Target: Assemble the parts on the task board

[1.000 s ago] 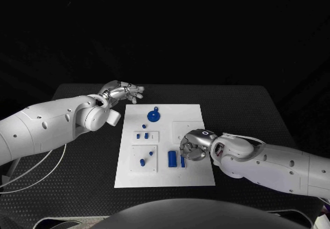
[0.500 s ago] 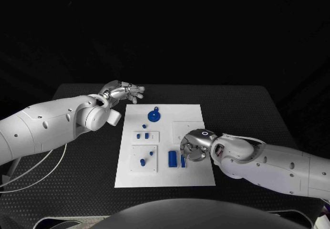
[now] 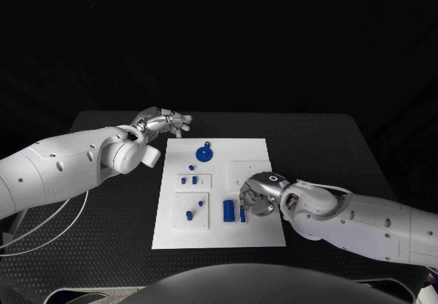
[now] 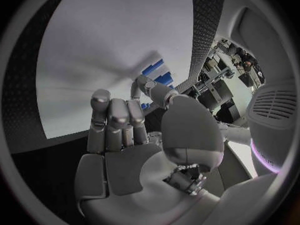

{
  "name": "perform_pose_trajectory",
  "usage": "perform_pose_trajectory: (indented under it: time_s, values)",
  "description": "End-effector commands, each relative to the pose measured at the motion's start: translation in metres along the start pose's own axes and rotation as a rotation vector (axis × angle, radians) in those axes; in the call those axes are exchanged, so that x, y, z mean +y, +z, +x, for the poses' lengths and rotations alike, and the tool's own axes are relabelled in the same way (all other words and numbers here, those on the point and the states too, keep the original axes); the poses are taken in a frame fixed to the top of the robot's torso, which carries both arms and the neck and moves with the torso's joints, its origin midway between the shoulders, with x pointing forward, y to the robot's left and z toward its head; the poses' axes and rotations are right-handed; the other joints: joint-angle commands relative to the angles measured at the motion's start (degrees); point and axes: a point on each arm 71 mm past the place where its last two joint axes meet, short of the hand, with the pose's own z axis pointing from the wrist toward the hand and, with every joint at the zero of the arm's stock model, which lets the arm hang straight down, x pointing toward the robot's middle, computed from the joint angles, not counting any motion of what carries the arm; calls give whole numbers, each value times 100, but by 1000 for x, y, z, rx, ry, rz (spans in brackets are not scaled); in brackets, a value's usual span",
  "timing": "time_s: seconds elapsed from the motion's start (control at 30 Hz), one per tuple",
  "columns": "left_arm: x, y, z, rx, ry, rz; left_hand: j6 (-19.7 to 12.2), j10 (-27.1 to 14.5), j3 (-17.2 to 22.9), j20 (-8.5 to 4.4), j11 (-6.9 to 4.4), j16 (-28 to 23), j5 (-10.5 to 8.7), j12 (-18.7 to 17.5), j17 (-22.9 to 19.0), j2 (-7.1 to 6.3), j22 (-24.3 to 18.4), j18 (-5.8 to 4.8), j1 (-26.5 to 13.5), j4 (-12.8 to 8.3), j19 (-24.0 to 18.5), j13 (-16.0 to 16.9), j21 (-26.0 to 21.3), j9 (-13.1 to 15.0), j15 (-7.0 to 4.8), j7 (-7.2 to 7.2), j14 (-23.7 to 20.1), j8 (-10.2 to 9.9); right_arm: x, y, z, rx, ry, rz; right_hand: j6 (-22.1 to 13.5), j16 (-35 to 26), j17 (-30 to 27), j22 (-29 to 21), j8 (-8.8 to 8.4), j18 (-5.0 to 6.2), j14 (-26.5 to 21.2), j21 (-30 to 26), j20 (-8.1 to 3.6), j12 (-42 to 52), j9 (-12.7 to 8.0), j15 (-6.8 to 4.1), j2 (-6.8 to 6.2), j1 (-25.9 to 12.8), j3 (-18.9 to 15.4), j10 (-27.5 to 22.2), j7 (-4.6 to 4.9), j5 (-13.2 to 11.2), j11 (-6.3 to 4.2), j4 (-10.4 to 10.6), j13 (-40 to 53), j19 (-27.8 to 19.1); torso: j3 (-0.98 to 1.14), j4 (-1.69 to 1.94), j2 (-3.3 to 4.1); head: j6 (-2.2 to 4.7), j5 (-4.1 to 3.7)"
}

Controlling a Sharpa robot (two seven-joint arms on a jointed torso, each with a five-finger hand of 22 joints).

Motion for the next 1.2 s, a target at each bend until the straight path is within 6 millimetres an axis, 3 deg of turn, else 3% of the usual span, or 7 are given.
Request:
perform_pose_trajectory:
  time_s: [0.03,0.27,0.53,0.8,0.9,0.97,1.2]
  values:
    - [-2,1,2,17,1,9,-41,-37,-1,-305,-3,-38,-31,-28,5,4,8,-73,-23,36,-28,-9,-27,-7,19,0,-32,-19,-1,-3,2,-1,37,11,40,17,-9,40,21,165,24,31,-34,-19,10,-25,-49,-9,-2,11,-5,-25,3,28,-24,1,1,-4,0,0,6]
    - [-2,1,2,11,2,12,-43,-38,-3,-305,-3,-39,-32,-28,6,2,8,-73,-25,38,-29,-9,-27,-8,20,1,-33,-20,-8,-9,-15,-62,152,25,-43,19,-15,47,-27,165,23,51,-9,-117,-2,-30,-261,-449,-324,-65,-14,-16,-1,272,-84,19,-3,-9,-10,0,8]
    - [-1,4,-3,-17,-3,13,-44,-40,-4,-304,-2,-41,-31,-28,6,0,8,-73,-26,41,-29,-10,-27,-8,20,2,-35,-20,-26,-7,-65,-192,358,57,-336,-2,-17,25,-154,165,-25,-18,-97,-299,31,-23,-165,-907,-1261,-267,55,208,60,289,-168,-56,-11,-21,-35,142,-4]
    - [-1,11,-10,-79,-33,24,-30,-31,8,-306,-7,-46,-21,-22,8,12,11,-70,14,26,-30,-7,-26,-4,21,0,-39,-9,-76,10,-99,-261,599,161,-650,-62,-26,18,-325,165,-79,-90,-70,-600,0,56,40,-937,-1558,-547,163,465,156,131,-366,-158,-38,-38,-121,417,-39]
    - [0,14,-16,-116,-45,28,-19,-23,18,-305,-10,-53,-14,-17,9,24,13,-69,52,7,-31,-5,-24,-1,22,-4,-43,0,-103,19,-107,-304,724,217,-709,-112,-37,22,-357,165,-133,-132,-29,-826,-1,82,178,-915,-1631,-747,192,613,179,21,-520,-242,-51,-43,-151,587,-71]
    - [0,16,-20,-140,-58,32,-10,-18,24,-301,-12,-80,-10,-15,0,34,14,-70,78,-7,-34,-4,-25,1,31,-7,-68,6,-118,23,-113,-344,795,244,-775,-174,-47,25,-393,164,-233,-192,31,-944,-7,112,297,-905,-1689,-857,220,724,211,-97,-593,-358,-62,-45,-194,636,-76]
    - [-2,26,-32,-201,-81,51,-63,-174,57,-123,61,-629,22,-63,-234,89,0,-17,175,-78,-123,-51,-86,-15,233,16,-308,-7,-146,42,-123,-427,981,273,-908,-691,-312,-63,-456,95,-788,-606,300,-1502,-3,230,605,-902,-1696,-1326,315,886,321,-309,-1025,-922,-55,-39,-325,1043,-89]
